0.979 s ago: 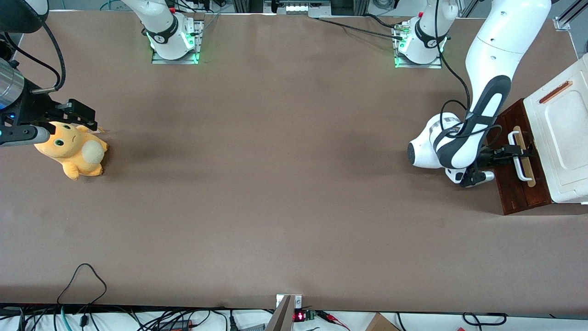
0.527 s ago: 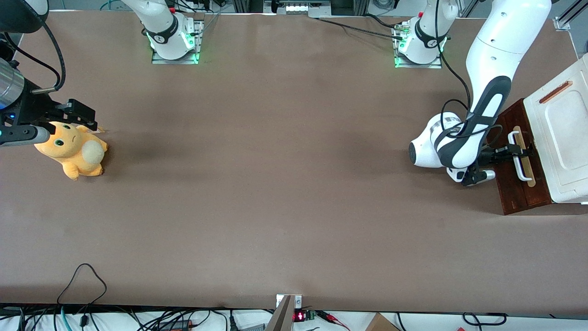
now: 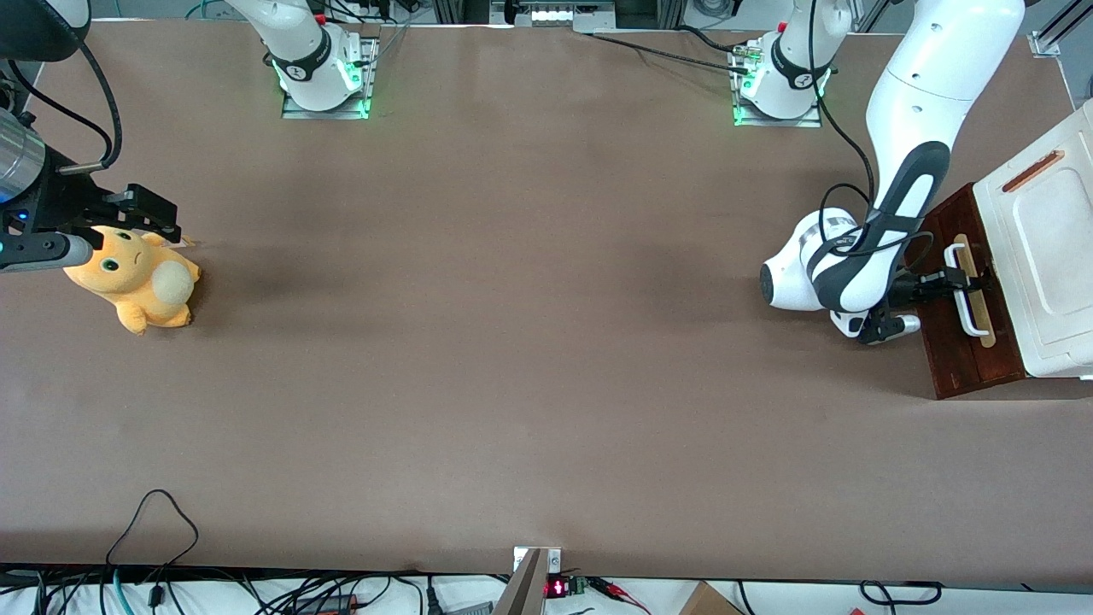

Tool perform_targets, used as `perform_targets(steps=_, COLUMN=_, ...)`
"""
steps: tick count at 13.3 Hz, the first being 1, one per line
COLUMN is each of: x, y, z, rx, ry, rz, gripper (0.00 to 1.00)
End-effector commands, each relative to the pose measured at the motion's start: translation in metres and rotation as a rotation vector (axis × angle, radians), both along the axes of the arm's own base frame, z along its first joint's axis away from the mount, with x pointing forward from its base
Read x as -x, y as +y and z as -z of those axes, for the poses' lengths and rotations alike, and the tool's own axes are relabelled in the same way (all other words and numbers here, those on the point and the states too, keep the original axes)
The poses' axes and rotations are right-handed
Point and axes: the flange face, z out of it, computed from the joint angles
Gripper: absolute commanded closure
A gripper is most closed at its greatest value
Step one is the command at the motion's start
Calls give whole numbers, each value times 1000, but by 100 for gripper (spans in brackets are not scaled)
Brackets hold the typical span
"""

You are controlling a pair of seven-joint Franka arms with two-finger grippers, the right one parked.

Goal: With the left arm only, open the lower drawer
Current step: 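Close the left gripper around the white bar handle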

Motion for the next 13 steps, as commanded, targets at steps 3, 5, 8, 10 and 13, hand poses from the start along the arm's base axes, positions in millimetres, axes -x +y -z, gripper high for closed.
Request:
perform_targets(steps=3, x=5, y=5, z=-5, rx=-17, ry=0, rz=19, gripper=70)
perform_targets(steps=5, x=5, y=5, z=-5, rx=-17, ry=0, rz=19, gripper=79)
perform_targets(steps=8, x=4, y=5, z=-5, rx=-17, ry=-1, rz=19, gripper=89)
perform_targets(steps=10, x=4, y=4, z=-5, rx=-16, ry=-1, rz=21, gripper=95)
perform_targets(steps=13, x=3, y=-4, z=-7, rx=-15, ry=-3, rz=35, gripper=99)
